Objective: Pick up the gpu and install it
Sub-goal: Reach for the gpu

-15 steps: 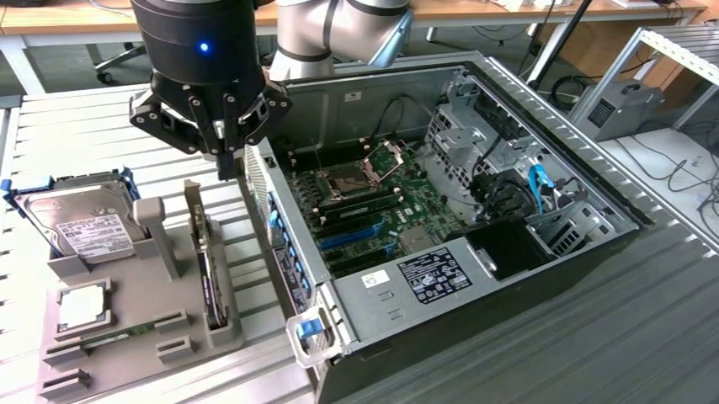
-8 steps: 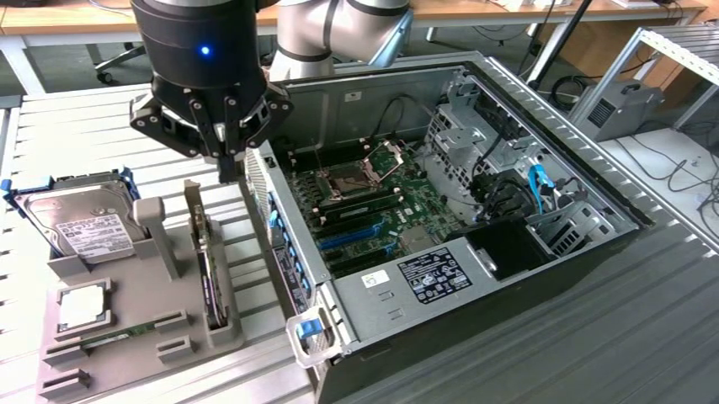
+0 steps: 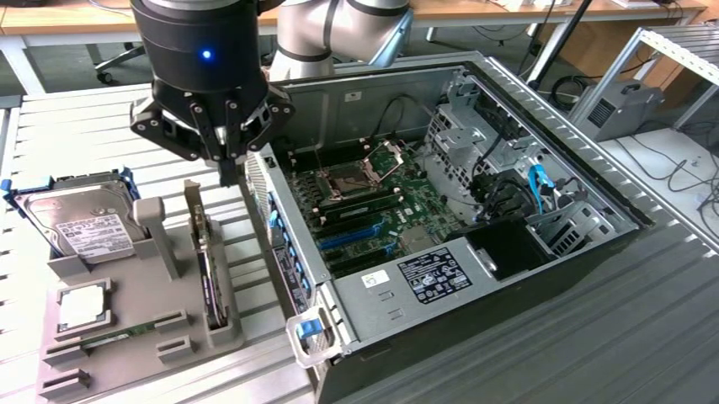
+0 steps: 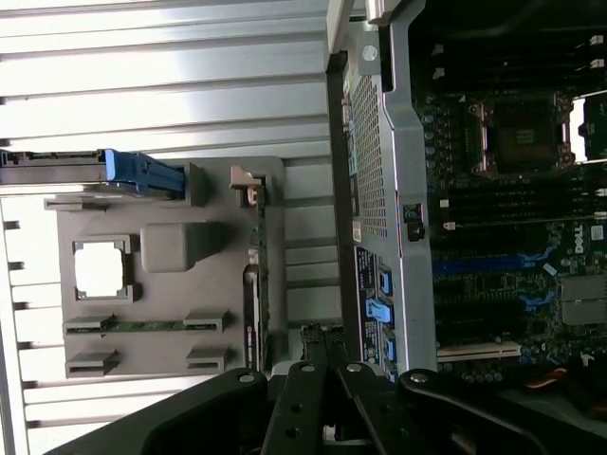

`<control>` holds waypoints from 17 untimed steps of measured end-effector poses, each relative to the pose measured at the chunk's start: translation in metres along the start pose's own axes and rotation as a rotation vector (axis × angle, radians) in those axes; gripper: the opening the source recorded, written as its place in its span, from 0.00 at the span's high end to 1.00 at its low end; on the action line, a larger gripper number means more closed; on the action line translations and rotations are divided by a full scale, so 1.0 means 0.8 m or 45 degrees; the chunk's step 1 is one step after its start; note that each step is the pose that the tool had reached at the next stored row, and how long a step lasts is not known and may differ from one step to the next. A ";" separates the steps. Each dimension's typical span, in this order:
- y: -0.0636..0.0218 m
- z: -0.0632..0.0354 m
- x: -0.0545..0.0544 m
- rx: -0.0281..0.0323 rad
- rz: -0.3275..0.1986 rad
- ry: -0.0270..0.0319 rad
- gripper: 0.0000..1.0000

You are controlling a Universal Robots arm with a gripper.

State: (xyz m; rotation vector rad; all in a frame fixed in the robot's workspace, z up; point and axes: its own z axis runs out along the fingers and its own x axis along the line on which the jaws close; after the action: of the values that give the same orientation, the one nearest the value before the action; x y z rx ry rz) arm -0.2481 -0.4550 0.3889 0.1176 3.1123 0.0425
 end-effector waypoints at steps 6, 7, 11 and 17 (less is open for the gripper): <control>-0.004 0.000 0.000 0.0000 0.000 0.0001 0.89; -0.005 0.000 0.000 0.0001 0.000 0.0001 0.89; -0.007 0.000 0.000 0.0000 0.000 0.0001 0.89; -0.012 0.000 -0.001 0.0001 0.000 0.0001 0.89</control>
State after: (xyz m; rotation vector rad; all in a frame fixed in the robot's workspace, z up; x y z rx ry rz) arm -0.2483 -0.4642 0.3886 0.1176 3.1124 0.0424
